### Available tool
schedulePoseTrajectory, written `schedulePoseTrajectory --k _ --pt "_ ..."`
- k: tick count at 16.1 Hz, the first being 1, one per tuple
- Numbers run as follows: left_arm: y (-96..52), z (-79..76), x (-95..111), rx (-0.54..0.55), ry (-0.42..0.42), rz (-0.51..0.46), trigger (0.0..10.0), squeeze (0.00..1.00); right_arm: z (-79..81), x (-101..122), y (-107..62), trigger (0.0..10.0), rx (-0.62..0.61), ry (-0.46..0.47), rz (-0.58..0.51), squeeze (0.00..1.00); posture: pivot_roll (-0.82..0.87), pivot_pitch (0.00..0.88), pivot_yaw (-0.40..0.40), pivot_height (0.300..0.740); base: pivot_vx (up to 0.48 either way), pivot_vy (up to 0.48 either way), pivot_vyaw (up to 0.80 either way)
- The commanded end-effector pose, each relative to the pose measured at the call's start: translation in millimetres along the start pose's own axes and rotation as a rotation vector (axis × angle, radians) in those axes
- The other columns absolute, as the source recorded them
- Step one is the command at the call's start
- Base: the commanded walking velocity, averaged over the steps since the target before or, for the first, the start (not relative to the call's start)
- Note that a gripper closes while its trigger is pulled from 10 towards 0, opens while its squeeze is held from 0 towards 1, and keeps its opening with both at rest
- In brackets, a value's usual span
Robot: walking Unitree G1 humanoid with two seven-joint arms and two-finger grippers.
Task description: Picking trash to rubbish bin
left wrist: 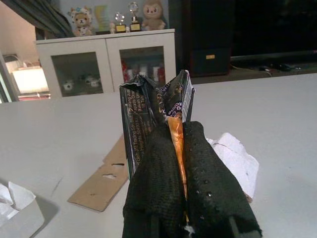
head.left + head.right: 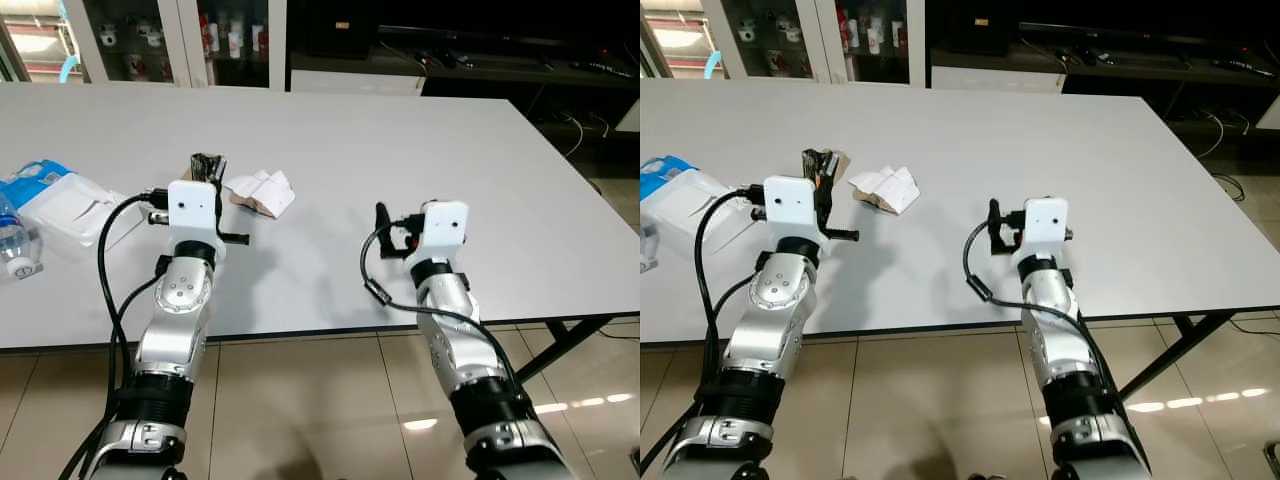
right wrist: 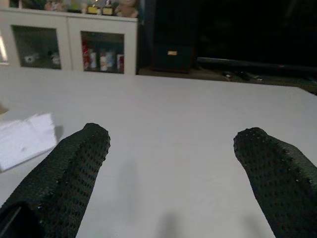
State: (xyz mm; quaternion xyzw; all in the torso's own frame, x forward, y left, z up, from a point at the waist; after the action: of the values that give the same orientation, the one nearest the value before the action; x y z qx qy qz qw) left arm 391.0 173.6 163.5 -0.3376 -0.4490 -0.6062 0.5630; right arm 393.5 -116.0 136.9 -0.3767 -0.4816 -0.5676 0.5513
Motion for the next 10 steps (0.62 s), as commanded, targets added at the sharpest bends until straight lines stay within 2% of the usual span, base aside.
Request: schedulePoseTrajectory --k 1,4,10 --pt "-0.4 3.2 -4.4 0.021 0.023 0.006 10.0 0.0 -8.9 5.0 1.4 10.0 -0.033 -0.002 -0.027 0.0 0.02 0.023 -0.078 0.74 0.0 0.0 0.0" --pt "-0.7 6.8 -10.2 0.045 0.044 0.001 10.0 0.0 -11.1 -1.2 0.8 10.0 -0.04 -0.027 -0.025 0.0 0.01 0.02 -0.084 0.74 0.0 0.0 0.0" --pt "0.5 3.3 -2.6 0.035 0.054 -0.04 10.0 0.0 -10.2 1.5 2.8 10.0 -0.038 -0.018 -0.045 0.0 0.01 0.018 -0.083 0.74 0.0 0.0 0.0"
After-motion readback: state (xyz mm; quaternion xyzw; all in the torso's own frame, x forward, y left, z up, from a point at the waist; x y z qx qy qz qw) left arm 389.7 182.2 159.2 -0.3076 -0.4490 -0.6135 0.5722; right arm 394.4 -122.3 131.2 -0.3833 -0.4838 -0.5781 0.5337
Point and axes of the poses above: a point about 5 cm out from each wrist's last joint towards the gripper, its own y axis pointing out of the wrist towards the gripper, its own x axis along the axis of the wrist's last joint, z = x × y, the point moved 5 cm from there along y, pointing out of the wrist towards the gripper, and after that the axes turned 13 degrees about y, right-handed, at the moved point
